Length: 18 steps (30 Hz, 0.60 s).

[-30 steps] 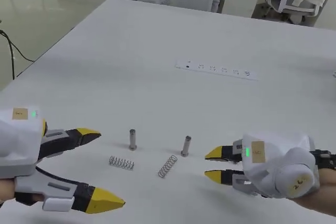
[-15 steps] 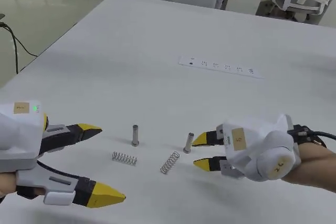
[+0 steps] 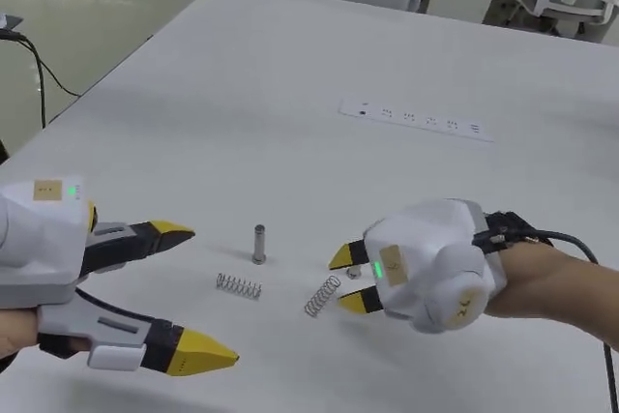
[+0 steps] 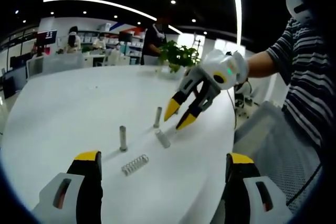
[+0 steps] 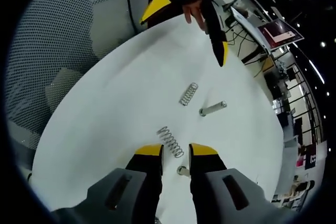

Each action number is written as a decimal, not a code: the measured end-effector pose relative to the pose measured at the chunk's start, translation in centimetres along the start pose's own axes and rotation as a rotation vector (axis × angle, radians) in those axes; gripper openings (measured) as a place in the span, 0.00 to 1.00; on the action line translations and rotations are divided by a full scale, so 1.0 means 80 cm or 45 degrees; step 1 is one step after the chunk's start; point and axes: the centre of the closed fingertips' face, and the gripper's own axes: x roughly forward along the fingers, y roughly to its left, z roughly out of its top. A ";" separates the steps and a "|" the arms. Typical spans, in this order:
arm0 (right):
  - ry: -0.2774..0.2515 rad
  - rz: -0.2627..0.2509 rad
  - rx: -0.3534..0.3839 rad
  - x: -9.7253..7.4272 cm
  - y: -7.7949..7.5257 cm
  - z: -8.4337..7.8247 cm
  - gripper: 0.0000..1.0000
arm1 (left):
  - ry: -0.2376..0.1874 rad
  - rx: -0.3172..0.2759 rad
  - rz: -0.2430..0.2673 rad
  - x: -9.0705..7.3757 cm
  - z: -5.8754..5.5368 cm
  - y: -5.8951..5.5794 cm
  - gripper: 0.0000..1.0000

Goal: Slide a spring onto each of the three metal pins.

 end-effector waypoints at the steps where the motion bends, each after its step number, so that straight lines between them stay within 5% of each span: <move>1: -0.004 0.011 0.001 0.004 0.001 0.000 0.19 | -0.003 -0.004 0.001 0.000 0.000 0.000 0.95; 18: 0.034 0.173 0.120 0.034 0.003 -0.014 0.11 | -0.001 -0.005 0.005 -0.005 -0.002 0.002 0.95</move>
